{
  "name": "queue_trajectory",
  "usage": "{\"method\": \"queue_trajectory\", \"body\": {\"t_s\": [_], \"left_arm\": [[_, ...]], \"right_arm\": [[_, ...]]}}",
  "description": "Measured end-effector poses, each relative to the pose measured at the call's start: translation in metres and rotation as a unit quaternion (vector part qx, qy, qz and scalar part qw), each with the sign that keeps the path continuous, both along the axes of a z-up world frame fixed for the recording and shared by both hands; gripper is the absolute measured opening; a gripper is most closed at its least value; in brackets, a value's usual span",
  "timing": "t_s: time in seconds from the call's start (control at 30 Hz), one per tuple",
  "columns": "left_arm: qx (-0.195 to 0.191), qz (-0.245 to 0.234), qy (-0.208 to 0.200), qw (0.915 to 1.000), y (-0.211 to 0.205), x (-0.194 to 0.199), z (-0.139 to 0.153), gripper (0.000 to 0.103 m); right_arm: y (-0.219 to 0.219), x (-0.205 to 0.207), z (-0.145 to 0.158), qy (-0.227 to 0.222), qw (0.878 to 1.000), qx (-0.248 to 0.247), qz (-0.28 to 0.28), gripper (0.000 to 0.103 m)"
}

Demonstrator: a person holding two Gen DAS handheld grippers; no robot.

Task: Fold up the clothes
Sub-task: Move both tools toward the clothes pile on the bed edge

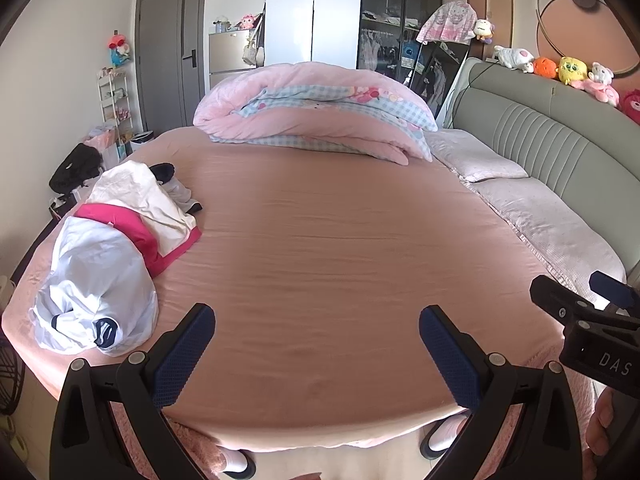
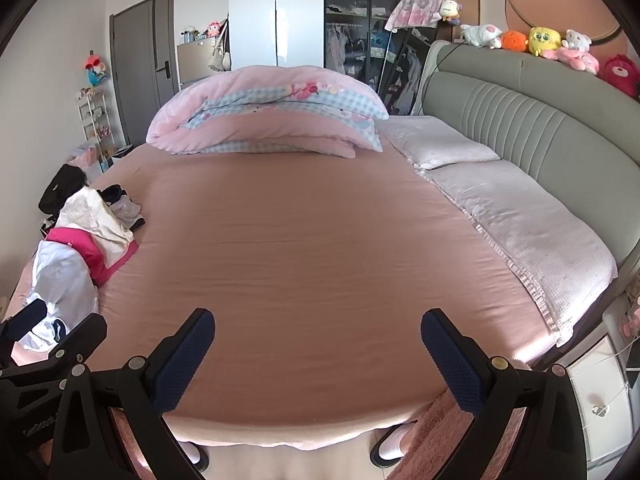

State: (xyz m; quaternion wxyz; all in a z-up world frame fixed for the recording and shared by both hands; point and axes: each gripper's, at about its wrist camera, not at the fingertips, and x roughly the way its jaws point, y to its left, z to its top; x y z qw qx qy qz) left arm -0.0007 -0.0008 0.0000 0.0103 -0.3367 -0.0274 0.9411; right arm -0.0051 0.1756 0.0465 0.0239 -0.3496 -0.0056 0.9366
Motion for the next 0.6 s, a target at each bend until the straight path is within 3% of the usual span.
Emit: {"method": "queue_trajectory", "body": {"t_s": [0.23, 0.4, 0.6], "left_arm": [[-0.016, -0.010, -0.007, 0.9998, 0.007, -0.005, -0.002, 0.103], [-0.013, -0.008, 0.010, 0.9998, 0.000, 0.001, -0.004, 0.103], [-0.009, -0.011, 0.023, 0.9996, -0.002, 0.001, 0.001, 0.103]], "right_arm": [[-0.022, 0.002, 0.004, -0.002, 0.999, 0.051, -0.001, 0.103], [-0.011, 0.006, 0.012, 0.012, 0.999, 0.002, 0.049, 0.103], [-0.006, 0.005, 0.026, 0.028, 0.998, -0.009, 0.052, 0.103]]}}
